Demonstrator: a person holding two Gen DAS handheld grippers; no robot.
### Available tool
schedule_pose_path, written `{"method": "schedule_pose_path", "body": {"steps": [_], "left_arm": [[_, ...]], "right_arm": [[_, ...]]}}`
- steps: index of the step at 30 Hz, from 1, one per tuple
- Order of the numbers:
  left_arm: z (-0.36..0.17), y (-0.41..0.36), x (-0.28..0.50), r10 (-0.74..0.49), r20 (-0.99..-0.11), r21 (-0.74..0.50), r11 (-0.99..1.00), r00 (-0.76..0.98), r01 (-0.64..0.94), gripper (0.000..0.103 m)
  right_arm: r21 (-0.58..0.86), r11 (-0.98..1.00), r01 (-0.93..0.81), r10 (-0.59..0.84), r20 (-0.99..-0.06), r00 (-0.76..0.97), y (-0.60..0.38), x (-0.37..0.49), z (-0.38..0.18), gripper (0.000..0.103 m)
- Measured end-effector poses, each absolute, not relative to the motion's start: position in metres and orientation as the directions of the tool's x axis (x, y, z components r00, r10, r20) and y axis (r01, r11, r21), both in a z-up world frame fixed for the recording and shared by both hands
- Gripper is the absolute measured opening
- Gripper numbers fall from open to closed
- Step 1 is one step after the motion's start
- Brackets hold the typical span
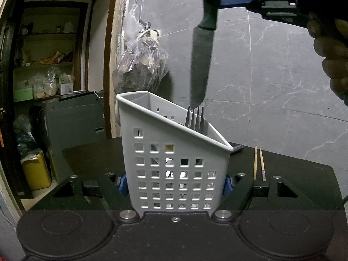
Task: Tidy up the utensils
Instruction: 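Lift the green-handled knife with the right tool, then carry the knife over the white basket and lower it in with the right tool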
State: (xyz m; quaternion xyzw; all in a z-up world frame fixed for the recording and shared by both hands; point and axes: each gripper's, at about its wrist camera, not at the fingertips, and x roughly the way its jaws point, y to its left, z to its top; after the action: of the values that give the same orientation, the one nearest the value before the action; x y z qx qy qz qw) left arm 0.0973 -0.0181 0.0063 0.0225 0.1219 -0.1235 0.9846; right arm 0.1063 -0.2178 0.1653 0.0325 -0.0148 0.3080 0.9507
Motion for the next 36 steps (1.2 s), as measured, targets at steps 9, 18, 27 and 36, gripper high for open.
{"method": "schedule_pose_path", "body": {"steps": [9, 18, 27, 36], "left_arm": [[0.006, -0.018, 0.097, -0.238, -0.246, 0.014, 0.968, 0.94, 0.249, 0.077], [0.007, -0.019, 0.097, -0.238, -0.247, 0.015, 0.968, 0.939, 0.25, 0.077], [0.007, -0.019, 0.097, -0.239, -0.247, 0.015, 0.968, 0.939, 0.25, 0.077], [0.006, -0.019, 0.097, -0.239, -0.247, 0.015, 0.968, 0.939, 0.25, 0.077]], "right_arm": [[0.082, 0.761, -0.643, 0.647, -0.021, 0.762, -0.195, 0.112, 0.148, 0.013], [0.12, 0.737, -0.665, 0.676, -0.149, 0.722, -0.179, 0.125, 0.113, 0.013], [0.141, 0.73, -0.668, 0.681, -0.225, 0.697, -0.176, 0.131, 0.09, 0.013], [0.166, 0.728, -0.665, 0.683, -0.256, 0.685, -0.176, 0.134, 0.081, 0.013]]}}
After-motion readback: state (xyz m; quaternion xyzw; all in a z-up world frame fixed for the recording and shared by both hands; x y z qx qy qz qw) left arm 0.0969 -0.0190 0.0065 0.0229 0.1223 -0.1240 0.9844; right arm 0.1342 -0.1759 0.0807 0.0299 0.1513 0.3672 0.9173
